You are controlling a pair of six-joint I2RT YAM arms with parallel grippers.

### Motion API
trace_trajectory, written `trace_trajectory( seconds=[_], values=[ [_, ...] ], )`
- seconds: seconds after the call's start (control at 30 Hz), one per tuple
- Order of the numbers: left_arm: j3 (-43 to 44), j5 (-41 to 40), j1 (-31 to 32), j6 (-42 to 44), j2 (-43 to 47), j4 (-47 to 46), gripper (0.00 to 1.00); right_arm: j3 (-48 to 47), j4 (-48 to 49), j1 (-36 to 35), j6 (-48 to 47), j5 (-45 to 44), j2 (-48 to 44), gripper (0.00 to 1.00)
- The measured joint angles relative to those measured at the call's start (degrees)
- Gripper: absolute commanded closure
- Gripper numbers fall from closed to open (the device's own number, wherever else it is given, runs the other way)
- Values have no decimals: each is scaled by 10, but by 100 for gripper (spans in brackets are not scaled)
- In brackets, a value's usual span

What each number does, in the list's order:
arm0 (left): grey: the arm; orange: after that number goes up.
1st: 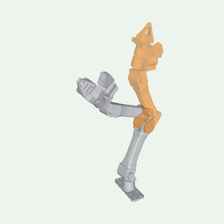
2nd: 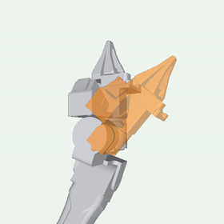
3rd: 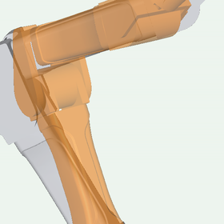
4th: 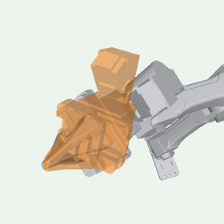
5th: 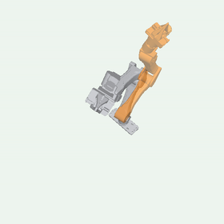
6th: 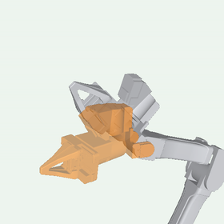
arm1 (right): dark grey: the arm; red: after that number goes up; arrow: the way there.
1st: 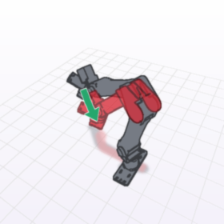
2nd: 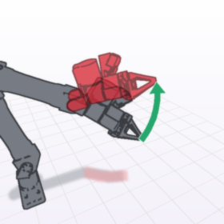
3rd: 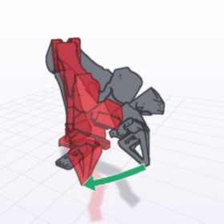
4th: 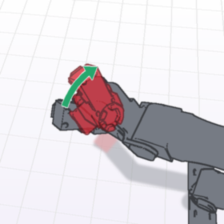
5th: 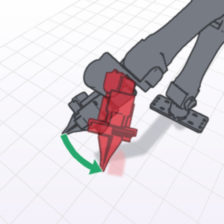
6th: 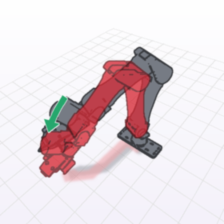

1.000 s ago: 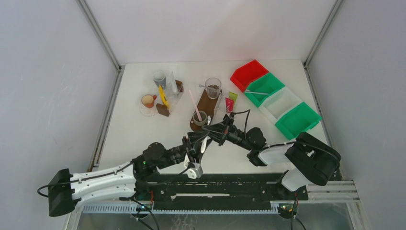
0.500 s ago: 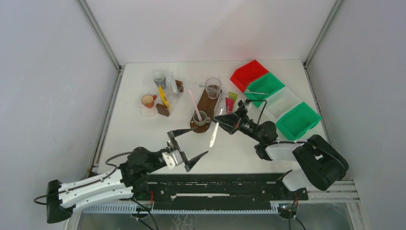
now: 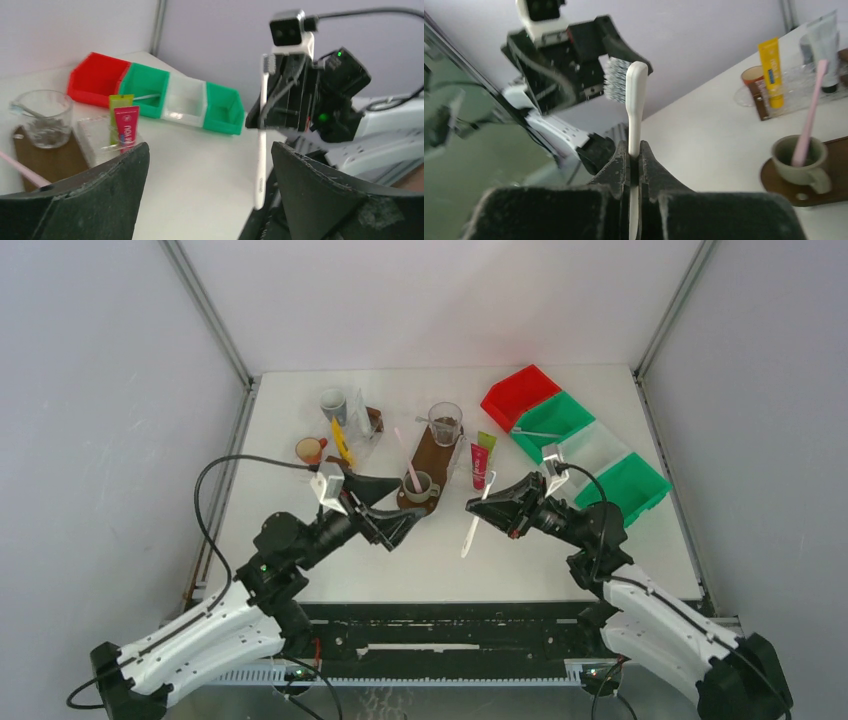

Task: Prepare toiletry sets of a toothbrush and toothpaste on the tray
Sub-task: Pick up the toothbrush from the storage box.

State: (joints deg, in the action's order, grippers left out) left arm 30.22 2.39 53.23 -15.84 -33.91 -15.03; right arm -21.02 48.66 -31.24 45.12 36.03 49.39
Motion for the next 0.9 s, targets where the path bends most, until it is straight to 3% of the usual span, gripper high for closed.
trace_trajectory(
  seconds=[0.13, 0.33, 0.57, 0.9],
  values=[
    [16, 83, -55, -115, -62, -59, 15, -1, -99, -3, -121, 17, -65, 100],
    [89, 224, -59, -186, -179, -108, 24, -1, -156, -3, -188, 70, -59, 100],
    [124, 307, -59, -191, -228, -105, 31, -1, -168, -3, -202, 113, -56, 100],
    [146, 326, -49, -151, -278, -49, 38, -1, -148, -3, -201, 150, -40, 100]
  ],
)
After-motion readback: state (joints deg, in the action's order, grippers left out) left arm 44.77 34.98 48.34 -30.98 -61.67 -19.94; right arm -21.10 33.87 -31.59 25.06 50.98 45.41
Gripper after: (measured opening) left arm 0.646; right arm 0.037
